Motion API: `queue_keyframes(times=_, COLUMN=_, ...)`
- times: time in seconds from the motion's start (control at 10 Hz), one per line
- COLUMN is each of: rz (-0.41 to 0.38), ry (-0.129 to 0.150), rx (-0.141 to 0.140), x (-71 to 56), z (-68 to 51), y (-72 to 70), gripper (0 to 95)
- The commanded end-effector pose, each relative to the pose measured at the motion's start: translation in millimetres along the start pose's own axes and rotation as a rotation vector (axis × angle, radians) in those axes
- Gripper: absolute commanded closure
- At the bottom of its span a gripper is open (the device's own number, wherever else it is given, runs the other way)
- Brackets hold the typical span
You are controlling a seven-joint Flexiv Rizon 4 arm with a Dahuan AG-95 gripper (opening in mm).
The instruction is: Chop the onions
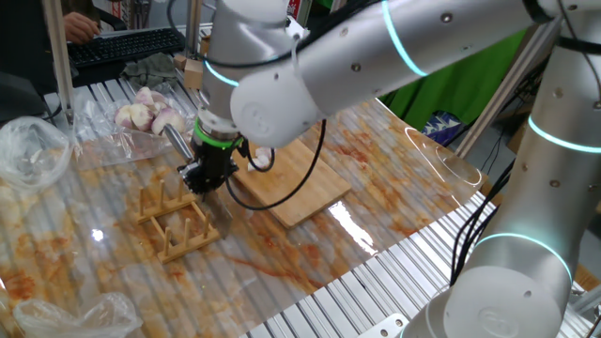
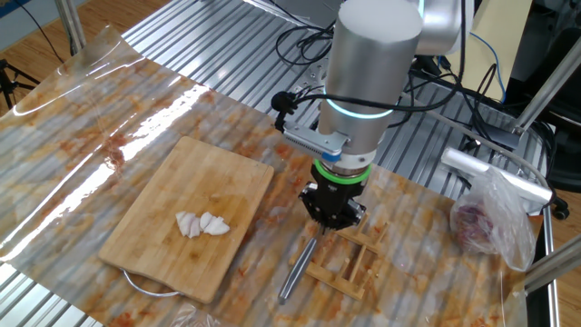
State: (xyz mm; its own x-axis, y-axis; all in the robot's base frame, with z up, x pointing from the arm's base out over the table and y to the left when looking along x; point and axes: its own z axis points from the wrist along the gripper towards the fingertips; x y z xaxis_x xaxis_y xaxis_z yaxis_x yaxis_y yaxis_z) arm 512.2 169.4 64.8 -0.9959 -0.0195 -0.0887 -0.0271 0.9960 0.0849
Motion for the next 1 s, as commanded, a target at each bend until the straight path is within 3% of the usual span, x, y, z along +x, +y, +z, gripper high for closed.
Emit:
queue_keyframes(times=0.1, rz=0.004, ry=-0.007, rx=0.0, x=-3.7, z=2.6, y=-0.4, gripper=95.0)
queue_keyframes(times=0.7, rz=0.001, ry=-0.029, rx=0.004, x=-3.4, z=17.9, y=-5.5, gripper=95.0)
queue_keyframes(times=1.0, rz=0.001, ry=-0.028, rx=0.002, x=-3.7, z=17.8, y=-5.4, gripper=95.0)
